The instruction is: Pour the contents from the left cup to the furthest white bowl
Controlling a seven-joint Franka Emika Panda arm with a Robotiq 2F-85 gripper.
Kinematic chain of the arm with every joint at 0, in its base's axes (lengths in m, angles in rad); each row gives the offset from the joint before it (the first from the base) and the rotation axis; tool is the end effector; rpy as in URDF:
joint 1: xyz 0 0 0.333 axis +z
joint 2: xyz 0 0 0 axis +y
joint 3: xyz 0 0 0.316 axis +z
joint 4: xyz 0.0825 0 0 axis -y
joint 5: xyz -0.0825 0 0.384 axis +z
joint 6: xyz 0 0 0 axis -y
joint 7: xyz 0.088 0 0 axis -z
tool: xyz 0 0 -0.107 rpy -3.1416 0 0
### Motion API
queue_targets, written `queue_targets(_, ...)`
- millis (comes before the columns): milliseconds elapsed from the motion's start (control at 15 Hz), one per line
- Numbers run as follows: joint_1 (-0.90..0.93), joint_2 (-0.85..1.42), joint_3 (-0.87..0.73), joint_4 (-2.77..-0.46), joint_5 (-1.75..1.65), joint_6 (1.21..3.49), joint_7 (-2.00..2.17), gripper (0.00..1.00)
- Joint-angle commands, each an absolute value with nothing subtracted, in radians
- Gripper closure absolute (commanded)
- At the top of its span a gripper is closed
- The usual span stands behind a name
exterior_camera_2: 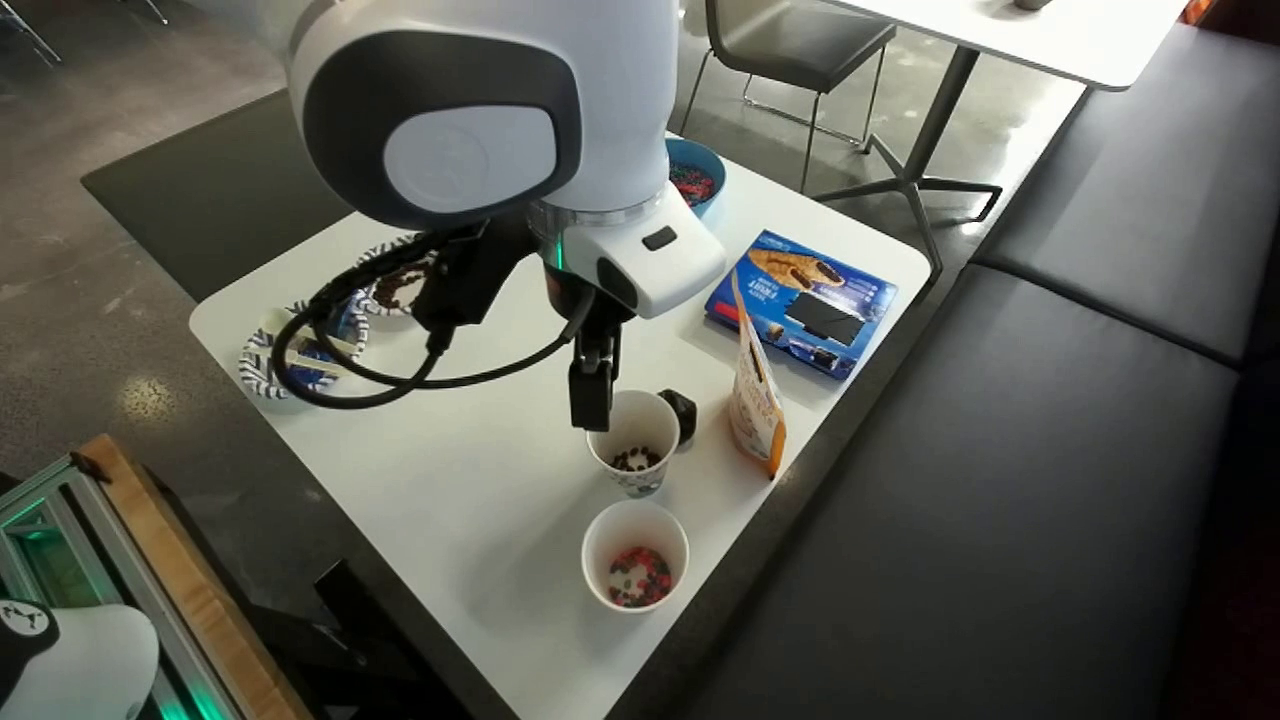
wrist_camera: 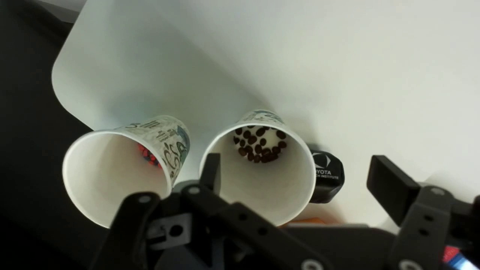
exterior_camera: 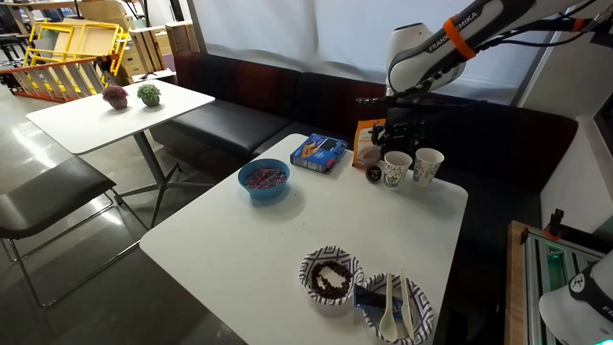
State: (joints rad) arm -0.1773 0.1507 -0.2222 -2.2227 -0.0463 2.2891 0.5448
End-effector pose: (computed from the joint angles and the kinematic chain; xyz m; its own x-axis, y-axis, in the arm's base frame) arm 0.4916 -0.2084 0.3022 0.6109 -0.7909 -0.0363 -0.7854 -0.6112 0.0984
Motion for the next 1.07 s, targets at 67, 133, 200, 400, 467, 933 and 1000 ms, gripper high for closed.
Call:
queue_targets(67, -0.175, 0.189, -0.224, -2.207, -0.034, 2.29, 0.513, 0.0)
queue_targets(133, -0.176, 0.201, -0.224, -2.205, -0.026, 2.309, 0.501, 0.0)
queue_targets(200, -0.177, 0.214, -0.223, -2.202, -0.025, 2.323, 0.489, 0.0)
queue_targets(400, -0.173, 0.258, -0.221, -2.191, -0.033, 2.37, 0.448, 0.0)
queue_targets(467, -0.173, 0.268, -0.217, -2.19, -0.026, 2.383, 0.429, 0.0)
queue_targets(933, -0.161, 0.351, -0.216, -2.164, -0.032, 2.45, 0.387, 0.39)
queue_targets(1000, -0.162, 0.359, -0.218, -2.16, -0.03, 2.453, 0.383, 0.47)
